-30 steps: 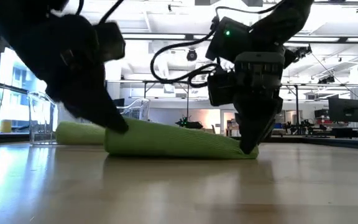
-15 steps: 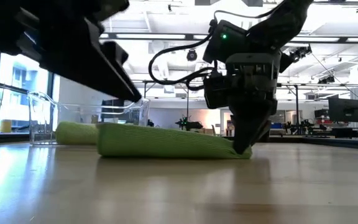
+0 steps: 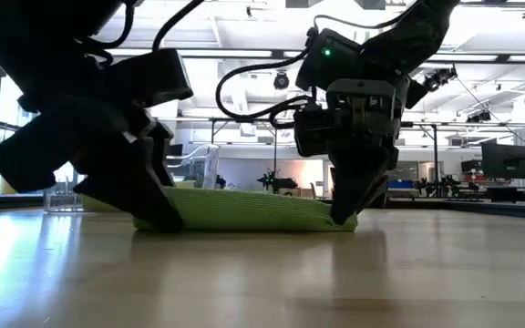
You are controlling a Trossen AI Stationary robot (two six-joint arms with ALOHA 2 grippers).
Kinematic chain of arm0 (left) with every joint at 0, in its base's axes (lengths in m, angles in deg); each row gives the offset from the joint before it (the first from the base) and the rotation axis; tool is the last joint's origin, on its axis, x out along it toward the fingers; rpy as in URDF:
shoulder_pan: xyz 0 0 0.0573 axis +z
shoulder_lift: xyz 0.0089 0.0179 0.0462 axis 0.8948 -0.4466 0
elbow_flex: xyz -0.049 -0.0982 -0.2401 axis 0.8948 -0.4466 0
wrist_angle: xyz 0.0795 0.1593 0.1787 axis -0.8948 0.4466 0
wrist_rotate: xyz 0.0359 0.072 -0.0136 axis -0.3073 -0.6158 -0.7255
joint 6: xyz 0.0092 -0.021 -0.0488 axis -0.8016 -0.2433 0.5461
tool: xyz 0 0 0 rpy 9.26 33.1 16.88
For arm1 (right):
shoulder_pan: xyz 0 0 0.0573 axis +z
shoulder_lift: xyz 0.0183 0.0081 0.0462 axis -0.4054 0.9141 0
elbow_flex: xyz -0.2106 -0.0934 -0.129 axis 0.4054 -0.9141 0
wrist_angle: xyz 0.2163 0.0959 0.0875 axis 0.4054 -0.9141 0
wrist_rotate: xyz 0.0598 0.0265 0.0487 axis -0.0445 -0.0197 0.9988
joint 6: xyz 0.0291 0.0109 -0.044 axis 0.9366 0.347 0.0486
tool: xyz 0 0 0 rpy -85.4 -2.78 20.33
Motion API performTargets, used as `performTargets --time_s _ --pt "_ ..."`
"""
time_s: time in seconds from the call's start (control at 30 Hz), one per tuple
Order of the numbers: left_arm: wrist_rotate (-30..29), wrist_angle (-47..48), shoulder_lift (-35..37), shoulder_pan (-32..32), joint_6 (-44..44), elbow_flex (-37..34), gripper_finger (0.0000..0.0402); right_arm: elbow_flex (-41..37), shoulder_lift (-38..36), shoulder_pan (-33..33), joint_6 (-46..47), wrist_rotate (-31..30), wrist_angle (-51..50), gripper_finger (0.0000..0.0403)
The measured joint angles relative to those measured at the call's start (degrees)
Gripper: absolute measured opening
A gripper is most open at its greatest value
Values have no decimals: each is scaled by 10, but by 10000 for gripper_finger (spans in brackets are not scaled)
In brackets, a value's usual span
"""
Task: Roll microfiber towels into tight, uniform cylinder then place into a basket
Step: Roll the green towel
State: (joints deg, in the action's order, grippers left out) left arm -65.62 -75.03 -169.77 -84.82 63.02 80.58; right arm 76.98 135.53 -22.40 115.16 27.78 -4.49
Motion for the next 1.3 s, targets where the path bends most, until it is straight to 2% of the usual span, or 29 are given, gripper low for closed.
performTargets --time_s 0.17,0.33,0.43,0.5,0.63,0.73,0.83,0.9,1.07,1.2,1.3 --pt "8 -9 0 4 68 -8 22 0 -9 0 -42 -2 0 81" --pt "17 -113 18 4 176 -82 9 0 -59 3 -105 -22 -28 119" --pt "47 -224 20 13 238 -138 4 0 -92 26 -186 -92 -37 119" --pt "76 -265 21 23 282 -161 3 0 -112 56 -260 -155 -38 116" --pt "115 -263 26 44 316 -170 2 0 -126 132 -421 -284 -21 103" --pt "137 -257 28 53 315 -165 1 0 -114 176 -493 -350 -1 92" --pt "150 -248 27 61 316 -156 1 0 -87 193 -507 -397 8 88" --pt "154 -242 27 64 318 -152 1 0 -72 192 -481 -412 13 90" --pt "156 -239 27 65 324 -151 1 0 -51 179 -406 -386 17 129" --pt "156 -239 27 65 327 -151 1 0 -37 167 -402 -378 17 173" --pt "162 -234 38 65 328 -152 1 0 -31 152 -401 -377 17 192"
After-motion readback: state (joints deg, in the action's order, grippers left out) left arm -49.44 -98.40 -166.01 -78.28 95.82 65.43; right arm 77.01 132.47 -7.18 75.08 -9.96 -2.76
